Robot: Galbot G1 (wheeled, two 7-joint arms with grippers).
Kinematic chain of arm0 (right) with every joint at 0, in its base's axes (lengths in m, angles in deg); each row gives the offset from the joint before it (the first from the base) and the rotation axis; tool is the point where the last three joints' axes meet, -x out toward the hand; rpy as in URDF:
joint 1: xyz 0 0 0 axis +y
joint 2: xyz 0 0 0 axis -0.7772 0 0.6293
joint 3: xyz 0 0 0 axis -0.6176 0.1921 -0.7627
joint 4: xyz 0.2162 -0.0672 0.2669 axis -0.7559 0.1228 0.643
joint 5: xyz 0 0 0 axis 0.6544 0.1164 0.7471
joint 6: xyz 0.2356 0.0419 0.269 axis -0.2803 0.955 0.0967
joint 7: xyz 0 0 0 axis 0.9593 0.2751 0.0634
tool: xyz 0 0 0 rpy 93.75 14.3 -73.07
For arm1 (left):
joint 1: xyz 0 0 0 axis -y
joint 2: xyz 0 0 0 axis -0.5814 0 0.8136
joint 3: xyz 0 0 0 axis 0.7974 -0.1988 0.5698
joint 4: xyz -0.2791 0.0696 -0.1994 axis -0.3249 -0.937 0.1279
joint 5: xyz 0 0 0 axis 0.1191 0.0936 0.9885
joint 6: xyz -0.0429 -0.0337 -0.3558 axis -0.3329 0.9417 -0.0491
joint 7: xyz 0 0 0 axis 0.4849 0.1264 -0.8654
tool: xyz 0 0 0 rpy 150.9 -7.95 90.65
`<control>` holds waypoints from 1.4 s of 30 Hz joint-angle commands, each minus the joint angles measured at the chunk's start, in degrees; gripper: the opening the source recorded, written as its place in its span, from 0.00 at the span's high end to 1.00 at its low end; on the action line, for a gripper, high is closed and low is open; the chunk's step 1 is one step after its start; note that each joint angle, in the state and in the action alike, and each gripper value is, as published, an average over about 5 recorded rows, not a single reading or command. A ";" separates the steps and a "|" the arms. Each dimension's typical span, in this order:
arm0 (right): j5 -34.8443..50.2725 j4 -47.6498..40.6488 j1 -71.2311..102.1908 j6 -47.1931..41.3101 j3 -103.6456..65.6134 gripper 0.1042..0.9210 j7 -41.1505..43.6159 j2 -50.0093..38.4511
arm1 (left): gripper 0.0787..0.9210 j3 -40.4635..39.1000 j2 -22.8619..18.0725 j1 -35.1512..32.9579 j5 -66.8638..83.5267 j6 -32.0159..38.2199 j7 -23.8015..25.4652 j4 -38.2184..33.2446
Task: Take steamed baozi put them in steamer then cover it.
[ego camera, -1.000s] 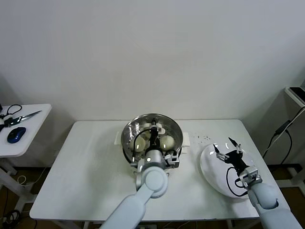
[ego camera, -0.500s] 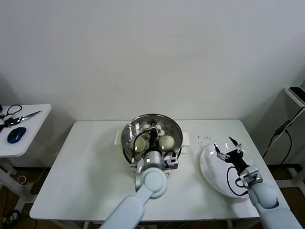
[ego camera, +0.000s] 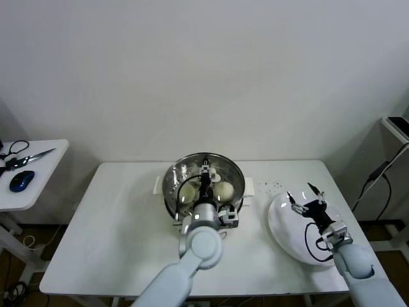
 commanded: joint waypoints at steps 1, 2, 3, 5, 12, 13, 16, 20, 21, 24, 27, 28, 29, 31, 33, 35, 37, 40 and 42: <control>-0.30 -0.12 -0.44 -0.35 0.00 0.12 -0.07 0.18 | 0.50 -0.91 3.14 -0.80 2.95 -2.79 0.10 -5.10; -0.34 -0.09 -0.50 -0.52 0.01 0.12 -0.11 0.20 | 0.46 -0.97 3.97 -1.03 3.26 -2.79 0.44 -5.96; -0.36 -0.03 -0.52 -0.76 0.01 0.12 -0.17 0.20 | 0.43 -1.00 4.70 -1.25 3.64 -2.79 0.69 -6.71; -0.55 0.25 -0.54 -1.65 0.00 0.12 -0.43 0.20 | 0.35 -0.83 6.39 -1.92 4.41 -2.79 1.32 -8.45; -0.98 1.26 -0.90 -4.90 0.19 0.12 -1.44 0.32 | 0.14 1.28 9.76 -5.31 6.33 -2.79 2.30 -14.65; -1.13 1.39 -0.99 -5.25 0.22 0.12 -1.43 0.33 | 0.13 1.61 10.20 -5.79 6.65 -2.79 2.35 -15.58; -1.47 1.99 -1.10 -6.34 0.22 0.12 -0.95 0.18 | 0.12 2.67 12.26 -7.83 8.15 -2.79 2.61 -18.84; 0.38 2.61 -1.18 -7.07 0.07 0.12 -0.96 0.17 | 0.12 4.35 15.66 -11.72 12.19 -2.61 1.98 -23.36; 0.89 2.70 -1.18 -7.18 0.03 0.12 -1.06 0.19 | 0.12 4.95 16.43 -12.56 13.59 -2.45 0.85 -24.55; 1.33 2.83 -1.06 -7.24 -0.03 0.12 -1.29 0.25 | 0.12 8.21 18.10 -14.49 17.79 -0.42 -4.62 -27.66; 1.21 3.00 -0.62 -7.13 -0.19 0.12 -1.29 0.41 | 0.12 12.70 19.56 -16.10 24.59 3.91 -12.04 -29.24; 1.15 3.08 -0.42 -7.07 -0.28 0.12 -1.27 0.49 | 0.12 14.48 20.02 -16.75 28.20 5.32 -14.69 -29.40; 1.04 3.20 -0.17 -6.99 -0.43 0.12 -1.24 0.56 | 0.12 16.26 20.40 -17.76 32.03 7.06 -16.96 -29.53; 0.84 3.47 0.39 -6.76 -0.83 0.12 -1.18 0.63 | 0.12 20.74 20.53 -20.86 40.79 11.12 -21.46 -29.67; 0.69 3.75 1.09 -6.47 -1.48 0.12 -1.07 0.60 | 0.12 26.03 19.78 -25.24 49.41 15.99 -25.40 -29.73; 0.76 4.11 1.92 -6.10 -2.21 0.12 -0.84 0.60 | 0.12 31.83 18.20 -30.03 57.55 21.13 -27.85 -29.75; 0.95 4.65 2.78 -5.85 -2.81 0.12 -0.57 0.67 | 0.12 37.20 16.36 -34.36 65.05 25.72 -29.38 -29.71; 1.22 5.74 4.02 -5.75 -3.62 0.12 -0.09 0.98 | 0.12 43.92 13.11 -39.21 76.20 34.23 -29.65 -28.97; 1.49 6.39 4.80 -5.67 -4.31 0.12 0.19 1.46 | 0.12 47.29 10.47 -40.80 83.12 39.06 -28.86 -27.68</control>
